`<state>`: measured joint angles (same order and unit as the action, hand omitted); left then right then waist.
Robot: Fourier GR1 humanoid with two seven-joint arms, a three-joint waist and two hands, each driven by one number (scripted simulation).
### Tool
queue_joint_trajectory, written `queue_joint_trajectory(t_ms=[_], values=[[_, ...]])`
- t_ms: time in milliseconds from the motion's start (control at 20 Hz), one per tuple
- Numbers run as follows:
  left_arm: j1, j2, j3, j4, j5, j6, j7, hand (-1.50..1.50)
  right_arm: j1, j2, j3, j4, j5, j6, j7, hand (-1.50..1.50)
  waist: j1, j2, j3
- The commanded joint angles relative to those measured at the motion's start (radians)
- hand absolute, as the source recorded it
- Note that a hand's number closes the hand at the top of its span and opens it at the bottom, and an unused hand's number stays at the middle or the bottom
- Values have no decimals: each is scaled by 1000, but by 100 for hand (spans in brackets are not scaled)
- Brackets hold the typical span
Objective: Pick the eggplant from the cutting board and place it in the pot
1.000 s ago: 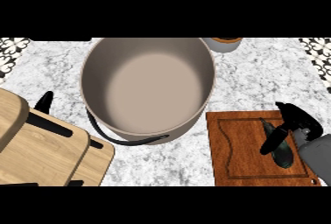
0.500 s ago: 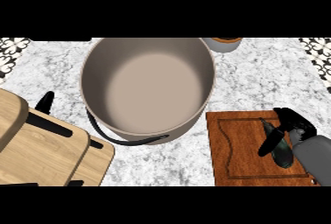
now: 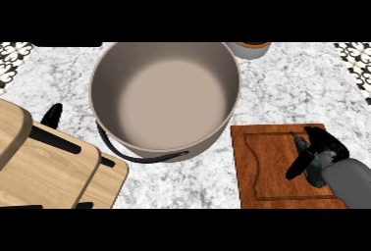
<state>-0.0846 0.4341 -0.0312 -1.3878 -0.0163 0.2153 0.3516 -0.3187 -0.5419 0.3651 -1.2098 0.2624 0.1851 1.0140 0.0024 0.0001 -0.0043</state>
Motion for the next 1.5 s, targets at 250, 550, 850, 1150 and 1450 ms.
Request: queue_joint_trajectory(t_ms=[250, 550, 850, 1150, 1450], values=[[-22, -57, 33, 24, -44, -25, -20, 0, 6, 45, -88, 35, 49, 77, -17, 150, -2, 0, 4], [40, -45, 37, -121, -52, -35, 30, 0, 32, 3, -62, 96, 202, -7, -195, 150, 5, -1, 5], [-14, -48, 73, -29, -70, -58, 33, 0, -30, 56, -47, 30, 302, 20, -103, 150, 2, 0, 4], [23, -96, 52, -52, -114, -12, 18, 0, 89, 38, 21, -226, 403, -67, -156, 150, -10, -5, 4], [42, -53, 96, -62, -72, -61, 19, 0, 234, -64, 88, -565, 563, -177, -177, 150, -27, -11, 3]])
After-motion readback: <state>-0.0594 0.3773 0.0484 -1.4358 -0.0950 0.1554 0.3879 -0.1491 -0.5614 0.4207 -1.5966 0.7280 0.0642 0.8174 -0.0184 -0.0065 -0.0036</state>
